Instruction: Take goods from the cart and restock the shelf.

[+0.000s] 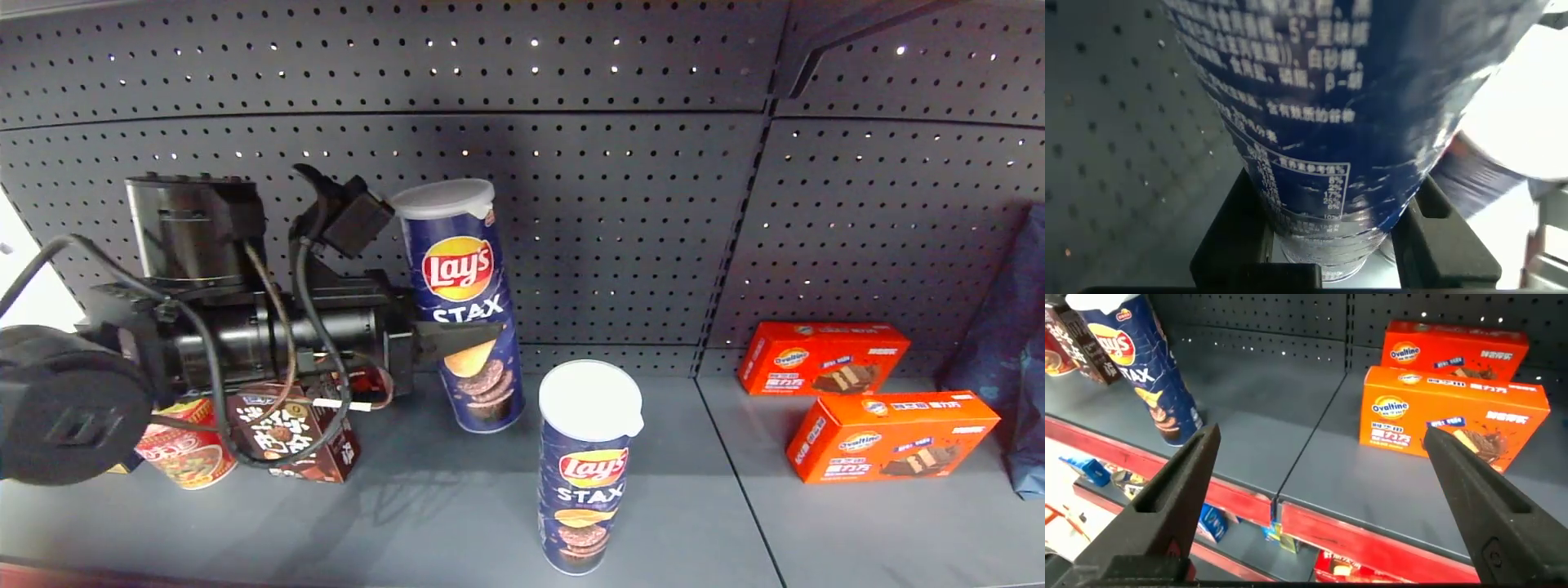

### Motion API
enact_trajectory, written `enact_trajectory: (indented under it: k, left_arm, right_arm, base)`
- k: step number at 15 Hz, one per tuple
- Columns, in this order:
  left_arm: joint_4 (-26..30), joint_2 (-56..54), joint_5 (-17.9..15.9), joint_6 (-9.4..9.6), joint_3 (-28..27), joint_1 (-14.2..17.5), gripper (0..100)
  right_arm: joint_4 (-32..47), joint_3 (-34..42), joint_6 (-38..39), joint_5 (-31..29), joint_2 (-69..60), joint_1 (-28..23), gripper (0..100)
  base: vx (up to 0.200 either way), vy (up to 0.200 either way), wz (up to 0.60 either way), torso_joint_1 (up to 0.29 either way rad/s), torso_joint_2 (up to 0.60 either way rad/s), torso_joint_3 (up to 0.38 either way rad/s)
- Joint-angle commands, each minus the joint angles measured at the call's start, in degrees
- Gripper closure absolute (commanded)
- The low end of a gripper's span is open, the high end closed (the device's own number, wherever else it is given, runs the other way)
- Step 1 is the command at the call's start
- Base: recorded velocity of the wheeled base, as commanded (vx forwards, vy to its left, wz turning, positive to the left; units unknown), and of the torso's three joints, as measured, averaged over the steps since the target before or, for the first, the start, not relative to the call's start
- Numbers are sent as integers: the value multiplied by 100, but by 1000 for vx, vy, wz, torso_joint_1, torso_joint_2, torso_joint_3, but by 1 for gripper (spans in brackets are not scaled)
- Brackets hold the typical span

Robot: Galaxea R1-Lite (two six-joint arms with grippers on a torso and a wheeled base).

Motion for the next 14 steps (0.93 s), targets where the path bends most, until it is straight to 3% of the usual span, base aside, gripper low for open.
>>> enact_trajectory:
  k: [1, 2, 3, 8, 14]
  left_arm:
    - [-35, 910, -49, 274, -617, 5, 100]
    - [-18, 1182, -67, 546, -828, 5, 100]
    - [17, 1384, -120, 678, -995, 5, 100]
    - [44, 2096, -199, 705, -1795, -197, 100]
    - [44, 2553, -199, 731, -2182, -311, 100]
  right_arm:
    - [-4, -22, 1, -3, 27, 3, 0]
    - [-4, -22, 1, 5, 27, 3, 0]
    - [-4, -22, 1, 5, 27, 3, 0]
    - [-4, -22, -8, 5, 9, -41, 0]
    - [-13, -48, 1, 5, -17, -41, 0]
  base:
    - [0, 0, 0, 0, 0, 0]
    - [0, 0, 0, 0, 0, 0]
    - [0, 0, 0, 0, 0, 0]
    - [0, 0, 0, 0, 0, 0]
    - [0, 0, 0, 0, 0, 0]
